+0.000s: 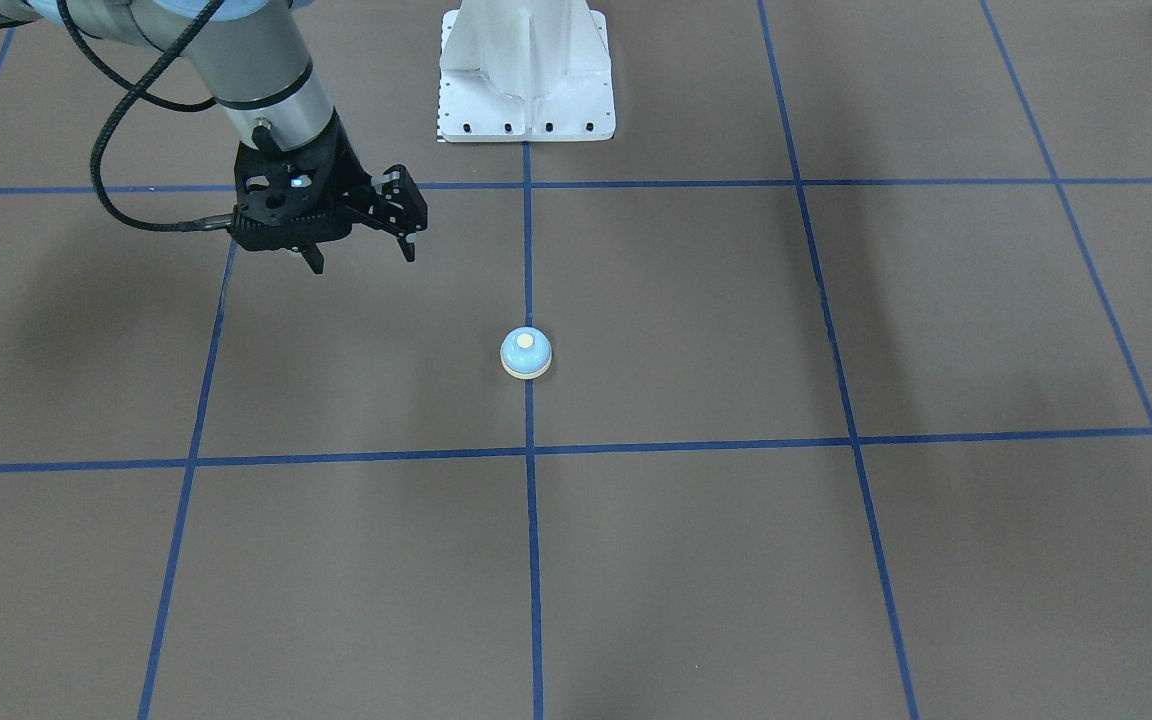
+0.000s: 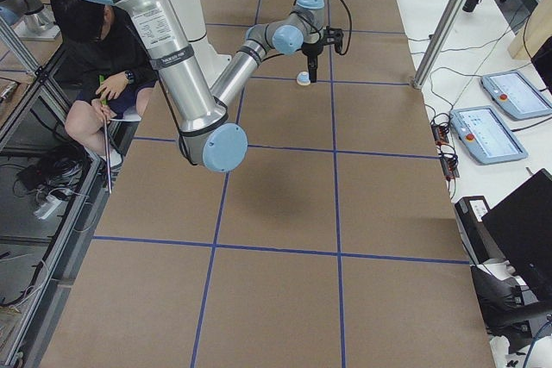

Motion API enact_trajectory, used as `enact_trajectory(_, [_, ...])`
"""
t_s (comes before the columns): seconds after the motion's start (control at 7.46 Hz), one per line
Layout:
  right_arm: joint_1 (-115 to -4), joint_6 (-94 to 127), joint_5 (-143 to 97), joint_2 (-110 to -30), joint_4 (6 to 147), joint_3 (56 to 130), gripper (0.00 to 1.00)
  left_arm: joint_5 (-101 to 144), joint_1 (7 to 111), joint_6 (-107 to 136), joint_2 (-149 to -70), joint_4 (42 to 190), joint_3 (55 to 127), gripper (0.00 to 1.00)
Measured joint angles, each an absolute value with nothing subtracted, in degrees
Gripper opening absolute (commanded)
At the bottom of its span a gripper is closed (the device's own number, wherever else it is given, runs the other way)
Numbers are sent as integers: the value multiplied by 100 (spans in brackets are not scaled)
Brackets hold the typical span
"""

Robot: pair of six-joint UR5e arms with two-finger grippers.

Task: Place and press bell with both arms
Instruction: 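Move the right gripper over the blue bell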

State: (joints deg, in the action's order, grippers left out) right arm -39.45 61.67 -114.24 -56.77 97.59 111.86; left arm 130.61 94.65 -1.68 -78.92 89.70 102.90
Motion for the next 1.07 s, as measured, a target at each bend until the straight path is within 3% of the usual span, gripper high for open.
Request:
enact_trajectory(0.27, [-3576,6662,-11237,-5084,9761,10619,100,13062,9153,193,-7918,9192,10301,100])
enact_trajectory(0.67, [-3068,7204,-10599,-3910,9679,9054,100,13069,9076,310,-7927,9304,10309,100])
enact_trajectory(0.8, [-3046,7198,-10535,-3766,9448,8659,94,13069,9071,314,-7927,9309,10309,100])
enact_trajectory(0.94, [-3043,7193,-10493,-3703,9114,8327,3,13069,9066,321,-7928,9311,10309,100])
enact_trajectory(1.07, [-3039,7203,-10471,-3685,8906,8143,0,13069,9064,333,-7928,9313,10305,100])
